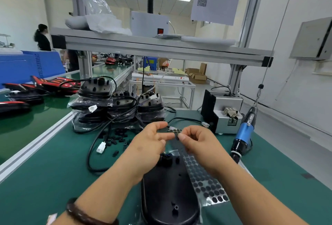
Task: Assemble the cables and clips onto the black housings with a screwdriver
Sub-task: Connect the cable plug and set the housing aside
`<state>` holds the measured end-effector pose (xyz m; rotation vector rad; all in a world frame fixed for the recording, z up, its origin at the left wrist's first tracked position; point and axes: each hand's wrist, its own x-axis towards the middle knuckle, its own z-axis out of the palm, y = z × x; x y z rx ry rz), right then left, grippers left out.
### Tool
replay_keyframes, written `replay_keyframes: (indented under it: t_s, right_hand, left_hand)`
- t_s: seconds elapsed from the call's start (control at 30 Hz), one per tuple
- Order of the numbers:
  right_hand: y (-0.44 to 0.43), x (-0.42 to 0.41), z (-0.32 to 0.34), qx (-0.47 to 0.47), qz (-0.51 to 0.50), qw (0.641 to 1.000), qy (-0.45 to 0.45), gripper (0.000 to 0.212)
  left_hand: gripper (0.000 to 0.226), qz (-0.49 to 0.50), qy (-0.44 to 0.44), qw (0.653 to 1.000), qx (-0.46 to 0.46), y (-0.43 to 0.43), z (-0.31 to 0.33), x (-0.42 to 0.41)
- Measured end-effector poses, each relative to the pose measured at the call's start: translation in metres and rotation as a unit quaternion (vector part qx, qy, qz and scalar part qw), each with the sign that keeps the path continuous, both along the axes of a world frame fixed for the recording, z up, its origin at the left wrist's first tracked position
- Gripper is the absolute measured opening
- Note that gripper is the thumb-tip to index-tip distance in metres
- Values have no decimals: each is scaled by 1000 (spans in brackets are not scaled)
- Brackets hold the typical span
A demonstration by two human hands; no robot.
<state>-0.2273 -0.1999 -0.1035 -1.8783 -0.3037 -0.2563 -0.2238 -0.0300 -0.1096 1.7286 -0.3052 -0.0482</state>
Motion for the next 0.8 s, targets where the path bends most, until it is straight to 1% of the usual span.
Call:
replay_keyframes:
  t_s: [0.1,0.17,0.27,0.4,0.47,0.67,0.8]
  right_hand:
    - [-6,-14,-7,23,41,993,104,26]
    - [-9,-21,-11,-20,52,982,180,26]
    - [-12,-25,-14,-90,25,967,235,27]
    - [-11,-25,-14,-95,8,964,247,29]
    - [-11,-24,-14,-101,7,963,248,26]
    - [-10,-21,-15,-130,2,962,238,15]
    - [-11,-17,-19,-134,5,963,232,13]
  left_hand:
    - [48,51,-77,992,82,2,-12,-17]
    - [46,83,-129,977,150,1,-21,-29]
    - [43,104,-180,952,226,-2,-35,-43]
    - [34,97,-188,946,244,-3,-41,-51]
    - [31,89,-188,946,250,-3,-41,-53]
    - [29,91,-184,942,267,-3,-43,-52]
    - [29,90,-184,939,277,-3,-45,-50]
